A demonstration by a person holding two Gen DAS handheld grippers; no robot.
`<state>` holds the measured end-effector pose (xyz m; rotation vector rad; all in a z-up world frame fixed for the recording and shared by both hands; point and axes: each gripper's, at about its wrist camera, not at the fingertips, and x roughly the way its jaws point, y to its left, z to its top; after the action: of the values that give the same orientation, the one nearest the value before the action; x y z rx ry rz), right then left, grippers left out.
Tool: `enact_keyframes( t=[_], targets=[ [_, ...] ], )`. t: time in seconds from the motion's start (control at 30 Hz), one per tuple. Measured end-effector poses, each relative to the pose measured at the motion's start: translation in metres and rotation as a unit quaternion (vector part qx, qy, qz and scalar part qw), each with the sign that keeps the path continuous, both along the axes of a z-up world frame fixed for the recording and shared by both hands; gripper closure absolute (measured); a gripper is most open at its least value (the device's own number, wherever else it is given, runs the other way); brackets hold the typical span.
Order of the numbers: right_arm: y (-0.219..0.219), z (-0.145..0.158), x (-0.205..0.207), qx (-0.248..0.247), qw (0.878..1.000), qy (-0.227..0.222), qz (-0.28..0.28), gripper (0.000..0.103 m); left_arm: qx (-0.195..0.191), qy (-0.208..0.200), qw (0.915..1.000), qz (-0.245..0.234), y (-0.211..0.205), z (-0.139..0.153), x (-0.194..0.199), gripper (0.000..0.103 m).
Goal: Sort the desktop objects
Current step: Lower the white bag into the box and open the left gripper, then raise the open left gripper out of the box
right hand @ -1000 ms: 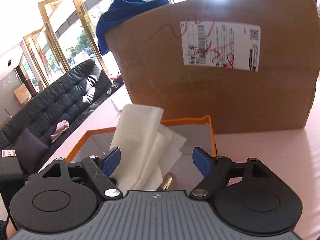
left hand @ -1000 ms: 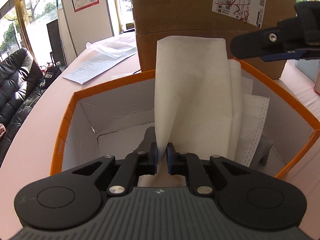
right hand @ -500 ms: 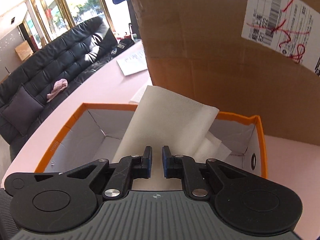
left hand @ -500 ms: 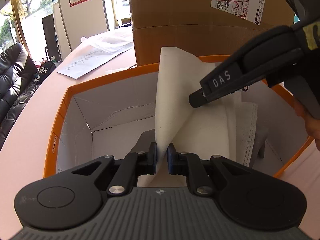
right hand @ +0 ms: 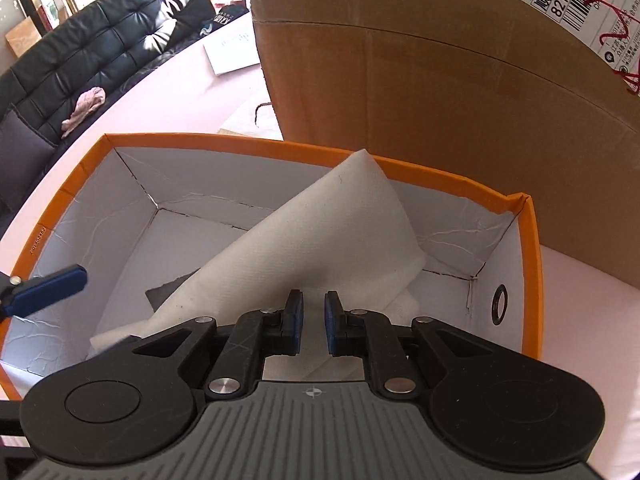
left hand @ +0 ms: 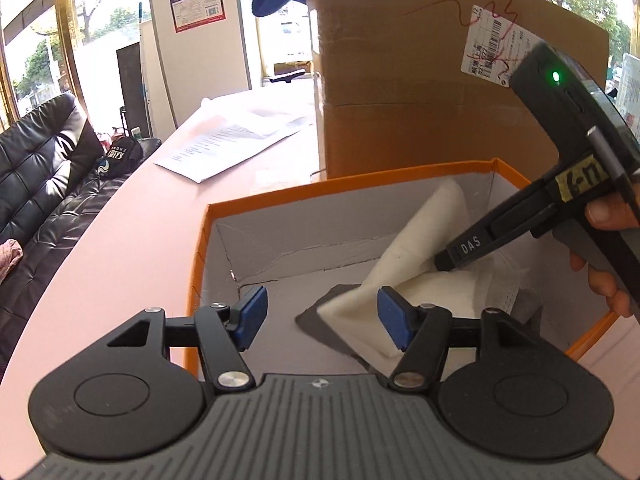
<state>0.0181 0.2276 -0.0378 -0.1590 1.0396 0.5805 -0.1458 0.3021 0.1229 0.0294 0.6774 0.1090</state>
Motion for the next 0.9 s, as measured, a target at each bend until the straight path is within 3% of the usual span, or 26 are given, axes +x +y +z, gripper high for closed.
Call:
enact_keyframes(
  t=[0.07,0.2,0.23,0.27,0.33,0.47,0.7,0.73,0.8,0.9],
  targets=[
    [-0.005,-0.004,0.005,-0.014,1.0,0.007,-0.016,0.085,-0.006,-0.007,0.9999,0.012,0.008,0.006,-0.003,0.038],
    [-0.013,-0.005,0.009,-0.013,0.999,0.029,-0.017,0.083,-0.003,-0.012,0.9996,0.026,0.015,0.012,-0.006,0.037],
    [-0.014,-0.004,0.007,-0.013,0.999,0.031,-0.02,0.08,-0.001,-0.014,0.9995,0.028,0.016,0.012,-0.007,0.036],
    [-0.015,-0.002,0.005,-0.009,0.999,0.031,-0.023,0.071,0.002,-0.015,0.9994,0.03,0.017,0.013,-0.007,0.035],
    [-0.018,0.004,0.001,0.011,0.999,0.027,-0.026,0.059,0.007,-0.018,0.9993,0.032,0.018,0.014,-0.01,0.031],
    [-0.039,0.026,-0.008,0.074,0.997,0.014,-0.027,0.048,0.025,-0.03,0.9984,0.041,0.019,0.019,-0.012,0.024],
    [-0.086,0.068,-0.027,0.147,0.983,-0.096,-0.057,0.027,0.044,-0.035,0.9959,0.07,0.032,0.025,-0.013,0.018],
    [-0.093,0.07,-0.031,0.148,0.98,-0.118,-0.069,0.022,0.043,-0.032,0.9958,0.074,0.035,0.024,-0.012,0.018],
    [-0.106,0.069,-0.037,0.137,0.971,-0.166,-0.105,0.004,0.034,-0.019,0.9959,0.081,0.042,0.019,-0.008,0.017],
    [-0.116,0.06,-0.037,0.121,0.971,-0.178,-0.107,0.003,0.013,0.014,0.9961,0.086,0.051,0.007,0.0,0.017]
  ],
)
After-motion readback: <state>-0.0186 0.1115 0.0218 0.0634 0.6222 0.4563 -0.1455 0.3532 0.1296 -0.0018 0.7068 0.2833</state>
